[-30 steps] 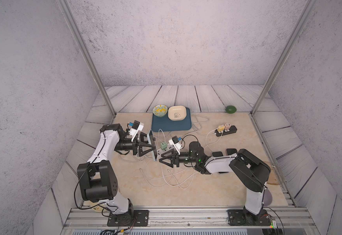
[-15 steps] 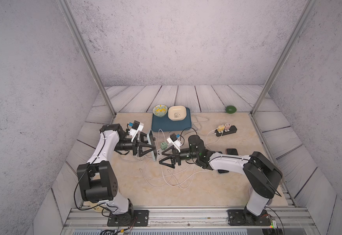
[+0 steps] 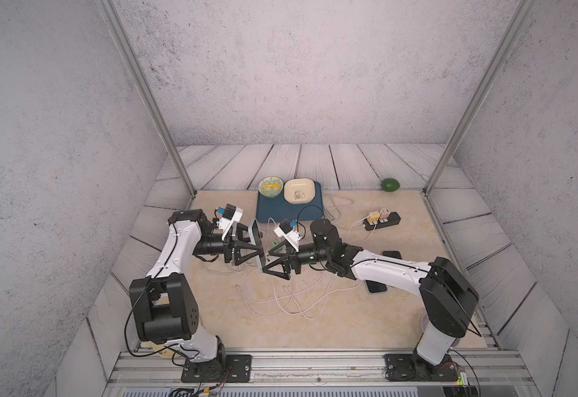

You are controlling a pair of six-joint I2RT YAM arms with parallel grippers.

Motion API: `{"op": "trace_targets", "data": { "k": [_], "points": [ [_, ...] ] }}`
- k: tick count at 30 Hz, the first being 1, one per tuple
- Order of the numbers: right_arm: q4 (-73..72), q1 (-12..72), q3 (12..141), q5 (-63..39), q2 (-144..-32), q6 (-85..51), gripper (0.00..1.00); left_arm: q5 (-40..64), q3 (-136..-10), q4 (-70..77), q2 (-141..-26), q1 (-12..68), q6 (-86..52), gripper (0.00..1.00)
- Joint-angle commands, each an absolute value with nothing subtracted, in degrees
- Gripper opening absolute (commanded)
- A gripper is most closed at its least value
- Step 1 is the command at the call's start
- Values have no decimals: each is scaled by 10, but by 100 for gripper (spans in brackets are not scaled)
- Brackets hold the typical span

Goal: Unplug the charging cable from the phone
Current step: Remove the charging cable from the phone, then place the phone at the center of the board.

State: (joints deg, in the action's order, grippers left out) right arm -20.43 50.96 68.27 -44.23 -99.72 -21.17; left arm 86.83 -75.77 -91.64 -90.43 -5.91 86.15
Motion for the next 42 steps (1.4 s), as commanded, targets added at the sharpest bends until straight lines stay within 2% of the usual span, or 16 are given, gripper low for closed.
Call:
{"op": "trace_targets", "data": {
  "k": [1, 14, 17, 27, 28, 30, 32, 33, 34, 42],
  "points": [
    [-176, 516, 705, -425, -1003, -188, 99, 935, -754, -1020, -887, -63, 876, 0],
    [-170, 524, 749, -434, -1036, -189, 98, 932, -749, -1019, -886, -63, 878, 0],
    [-177, 524, 748, -439, -1038, -190, 91, 932, -749, -1019, -888, -63, 878, 0],
    [-210, 524, 732, -448, -1032, -196, 50, 929, -750, -1019, -889, -63, 879, 2],
    [-213, 524, 730, -449, -1031, -196, 46, 929, -750, -1020, -889, -63, 879, 7],
    [-219, 524, 727, -451, -1029, -195, 41, 928, -751, -1019, -890, -64, 878, 26],
    [-224, 524, 725, -456, -1025, -196, 36, 927, -751, -1020, -891, -64, 878, 58],
    [-227, 524, 723, -458, -1024, -196, 34, 927, -751, -1020, -891, -63, 878, 85],
    [-230, 524, 721, -458, -1022, -195, 32, 926, -751, -1020, -890, -63, 878, 100],
    [-237, 524, 698, -447, -999, -185, 24, 914, -751, -1020, -884, -66, 884, 98]
  ]
}}
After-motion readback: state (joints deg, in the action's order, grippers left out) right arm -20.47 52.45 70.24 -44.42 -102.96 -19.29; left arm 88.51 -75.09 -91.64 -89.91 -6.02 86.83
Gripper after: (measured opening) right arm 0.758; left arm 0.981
